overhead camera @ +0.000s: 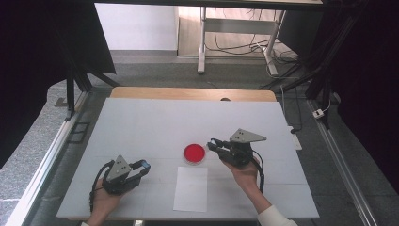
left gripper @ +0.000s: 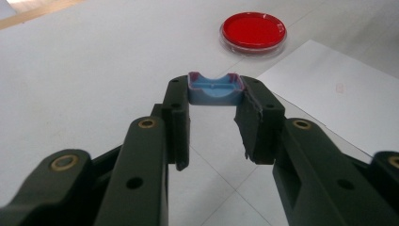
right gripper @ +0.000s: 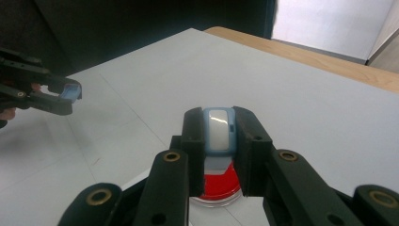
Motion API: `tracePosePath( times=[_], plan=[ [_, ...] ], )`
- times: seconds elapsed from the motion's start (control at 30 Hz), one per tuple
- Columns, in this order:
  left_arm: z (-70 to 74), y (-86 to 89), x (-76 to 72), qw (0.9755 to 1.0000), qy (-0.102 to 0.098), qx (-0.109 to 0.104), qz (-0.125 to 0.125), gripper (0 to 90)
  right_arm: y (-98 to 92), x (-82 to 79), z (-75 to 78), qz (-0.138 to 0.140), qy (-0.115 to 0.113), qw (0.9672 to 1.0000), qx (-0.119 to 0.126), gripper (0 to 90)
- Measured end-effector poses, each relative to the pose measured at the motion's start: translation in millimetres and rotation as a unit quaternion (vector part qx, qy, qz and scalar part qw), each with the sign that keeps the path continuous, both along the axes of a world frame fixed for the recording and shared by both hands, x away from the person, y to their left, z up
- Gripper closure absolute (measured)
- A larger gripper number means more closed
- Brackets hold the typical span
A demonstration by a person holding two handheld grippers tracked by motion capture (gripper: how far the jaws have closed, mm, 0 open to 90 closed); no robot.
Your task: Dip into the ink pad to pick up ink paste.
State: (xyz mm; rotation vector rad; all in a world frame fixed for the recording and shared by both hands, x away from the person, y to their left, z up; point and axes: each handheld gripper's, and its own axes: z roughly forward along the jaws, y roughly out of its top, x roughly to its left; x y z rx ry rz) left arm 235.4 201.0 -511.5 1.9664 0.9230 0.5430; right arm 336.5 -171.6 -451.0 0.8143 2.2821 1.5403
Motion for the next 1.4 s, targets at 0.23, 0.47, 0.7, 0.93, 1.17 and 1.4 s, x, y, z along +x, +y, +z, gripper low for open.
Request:
tracePosePath(
  times=[0.23,0.47,0.7,0.93,1.17,1.4],
  plan=[
    [-1.0,-0.2,3.8,1.0,0.004,-0.002,-0.003,65.7,4.1,9.4,3.1,-0.004,0.0,1.0,-0.008,75.1],
    [-0.6,2.1,2.2,1.0,0.004,-0.004,0.004,65.7,13.2,16.4,-1.0,0.002,0.003,0.9997,-0.025,75.2],
    [-0.5,3.8,1.9,1.0,0.005,-0.005,0.007,65.7,22.6,18.6,-1.4,0.005,0.004,0.999,-0.043,75.2],
    [-0.6,3.6,2.6,0.9999,0.008,-0.006,0.006,65.7,36.7,31.7,-11.2,0.01,0.019,0.9972,-0.071,75.2],
    [-1.5,3.2,3.2,0.9999,0.01,-0.004,0.001,65.7,45.0,41.6,-22.1,0.009,0.034,0.9952,-0.091,75.1],
    [-1.2,2.8,3.0,0.9999,0.01,-0.006,0.001,65.7,49.1,46.4,-29.6,0.007,0.039,0.9926,-0.115,75.1]
  ],
)
